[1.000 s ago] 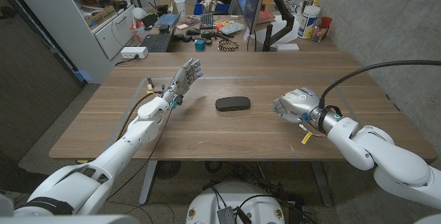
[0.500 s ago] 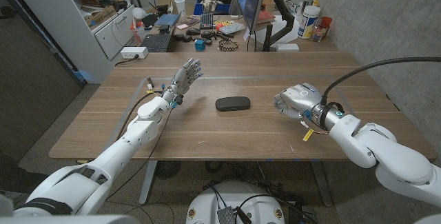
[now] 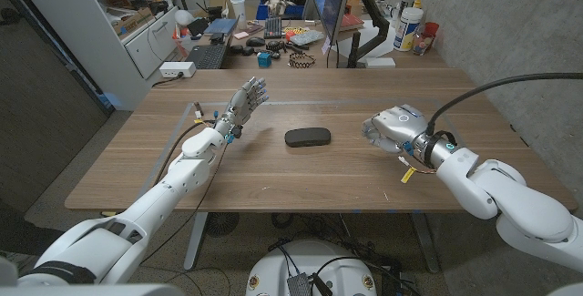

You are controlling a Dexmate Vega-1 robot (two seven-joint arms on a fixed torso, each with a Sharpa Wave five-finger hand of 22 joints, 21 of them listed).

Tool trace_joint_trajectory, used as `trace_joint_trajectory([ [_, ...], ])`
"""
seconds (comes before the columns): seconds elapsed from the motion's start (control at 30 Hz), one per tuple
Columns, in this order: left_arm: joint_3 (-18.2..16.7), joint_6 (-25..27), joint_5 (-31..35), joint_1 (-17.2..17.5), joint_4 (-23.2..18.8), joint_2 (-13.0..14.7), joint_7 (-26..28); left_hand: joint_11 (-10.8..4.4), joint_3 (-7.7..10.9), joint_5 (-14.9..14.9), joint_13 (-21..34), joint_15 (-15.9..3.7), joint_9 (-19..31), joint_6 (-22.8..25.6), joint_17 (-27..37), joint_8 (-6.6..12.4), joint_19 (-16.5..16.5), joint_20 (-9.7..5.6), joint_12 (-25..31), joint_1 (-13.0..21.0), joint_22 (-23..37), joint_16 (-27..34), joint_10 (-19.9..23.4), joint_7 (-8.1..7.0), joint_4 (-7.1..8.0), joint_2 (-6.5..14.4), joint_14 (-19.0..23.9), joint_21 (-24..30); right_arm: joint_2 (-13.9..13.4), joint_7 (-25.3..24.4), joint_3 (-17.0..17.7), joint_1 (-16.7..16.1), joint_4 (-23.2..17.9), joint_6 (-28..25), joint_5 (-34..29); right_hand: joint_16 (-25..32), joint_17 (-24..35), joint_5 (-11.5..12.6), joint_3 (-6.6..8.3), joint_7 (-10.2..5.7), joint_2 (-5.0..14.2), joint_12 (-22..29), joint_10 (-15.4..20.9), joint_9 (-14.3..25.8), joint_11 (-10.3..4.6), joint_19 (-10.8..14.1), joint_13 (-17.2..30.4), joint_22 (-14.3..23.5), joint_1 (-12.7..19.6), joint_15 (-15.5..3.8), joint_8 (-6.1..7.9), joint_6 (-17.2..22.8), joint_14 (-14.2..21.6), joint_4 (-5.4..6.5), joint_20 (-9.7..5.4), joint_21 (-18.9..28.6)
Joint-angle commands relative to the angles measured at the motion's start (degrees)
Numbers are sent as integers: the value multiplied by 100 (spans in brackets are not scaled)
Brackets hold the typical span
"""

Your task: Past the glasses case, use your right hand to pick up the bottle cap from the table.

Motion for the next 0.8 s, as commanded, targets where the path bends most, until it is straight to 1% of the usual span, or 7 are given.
trace_joint_trajectory([
  [0.03, -27, 1, -20, 85, -159, 61, 34, -20, -28, 34, 29, -242, 9, 10, 7, 7, 33, -4, 23, -42, 13, 18, -20, 0, -11, -20, 16, -20, 148, -75, 132, -24, -11, 67, -94, 1, 33, 17, 167, 356, 325, 476, 1102, 27, -560, 51, 889, 18, 321, -33, 45, 410, 48, 114, -804, 2],
  [0.27, -60, 18, -29, 167, -301, 131, 97, 1, -32, 38, 29, -236, 9, 8, 7, 7, 35, -1, 27, -44, 14, 18, -10, -4, -12, -18, 15, -26, 221, -124, 205, -36, 5, 150, -115, -14, 45, 15, 175, 356, 331, 478, 1114, 15, -540, 55, 904, 9, 315, -33, 48, 410, 55, 120, -802, -7],
  [0.43, -86, 33, -30, 252, -442, 197, 156, -6, -34, 40, 29, -239, 9, 11, 6, 8, 29, 2, 26, -45, 14, 17, -13, -5, -13, -17, 14, -31, 273, -160, 268, -66, 11, 199, -130, -24, 58, 14, 186, 351, 338, 479, 1122, 20, -564, 58, 916, 2, 321, -33, 63, 419, 57, 117, -806, -18],
  [0.53, -106, 41, -34, 320, -558, 240, 207, -2, -34, 41, 29, -239, 9, 9, 6, 7, 33, -3, 26, -45, 14, 17, -14, 1, -13, -17, 14, -31, 301, -210, 327, -94, 19, 246, -129, -34, 58, 12, 191, 356, 341, 482, 1131, 16, -539, 63, 922, 1, 323, -33, 69, 431, 55, 117, -807, -19],
  [0.67, -136, 64, -35, 412, -739, 315, 278, 4, -36, 43, 29, -237, 9, 12, 6, 9, 31, -3, 26, -45, 14, 16, -12, -1, -14, -17, 12, -34, 331, -245, 413, -129, 13, 313, -129, -32, 71, 10, 194, 363, 340, 484, 1136, 18, -564, 70, 931, 1, 324, -33, 77, 436, 69, 116, -807, -18],
  [0.7, -145, 73, -38, 434, -786, 333, 299, -1, -36, 43, 29, -236, 9, 13, 6, 9, 31, -4, 26, -45, 14, 16, -13, 0, -14, -17, 10, -35, 336, -251, 433, -135, 12, 332, -133, -20, 89, 9, 196, 361, 341, 482, 1130, 19, -534, 70, 937, 0, 325, -33, 80, 436, 84, 115, -807, -20],
  [0.8, -164, 92, -31, 492, -909, 389, 352, -1, -37, 44, 29, -239, 9, 12, 6, 9, 32, 1, 25, -46, 14, 17, -16, -2, -15, -17, 13, -36, 365, -279, 497, -155, 11, 393, -129, -34, 86, 7, 198, 365, 339, 485, 1150, 19, -560, 77, 936, 1, 325, -33, 84, 436, 76, 114, -809, -18],
])
